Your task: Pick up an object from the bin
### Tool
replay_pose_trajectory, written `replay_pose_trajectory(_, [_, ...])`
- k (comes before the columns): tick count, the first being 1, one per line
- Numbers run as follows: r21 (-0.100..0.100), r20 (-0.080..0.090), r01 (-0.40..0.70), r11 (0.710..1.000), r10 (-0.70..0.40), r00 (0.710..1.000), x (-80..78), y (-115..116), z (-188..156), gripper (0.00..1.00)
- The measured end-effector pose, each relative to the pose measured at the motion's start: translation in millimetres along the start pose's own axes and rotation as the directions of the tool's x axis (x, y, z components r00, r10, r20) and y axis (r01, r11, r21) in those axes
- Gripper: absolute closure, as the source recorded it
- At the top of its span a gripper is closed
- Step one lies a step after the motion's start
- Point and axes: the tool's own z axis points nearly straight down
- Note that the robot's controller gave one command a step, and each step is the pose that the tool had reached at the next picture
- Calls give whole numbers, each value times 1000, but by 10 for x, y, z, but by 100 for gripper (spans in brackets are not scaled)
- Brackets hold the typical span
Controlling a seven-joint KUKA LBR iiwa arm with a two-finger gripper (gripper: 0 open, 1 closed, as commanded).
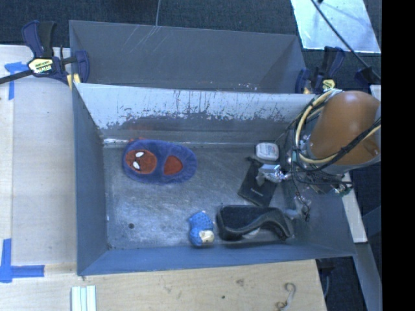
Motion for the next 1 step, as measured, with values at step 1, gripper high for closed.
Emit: replay_pose_trajectory(1, [2, 3, 2, 1000, -2, 1000, -22, 4, -18, 100])
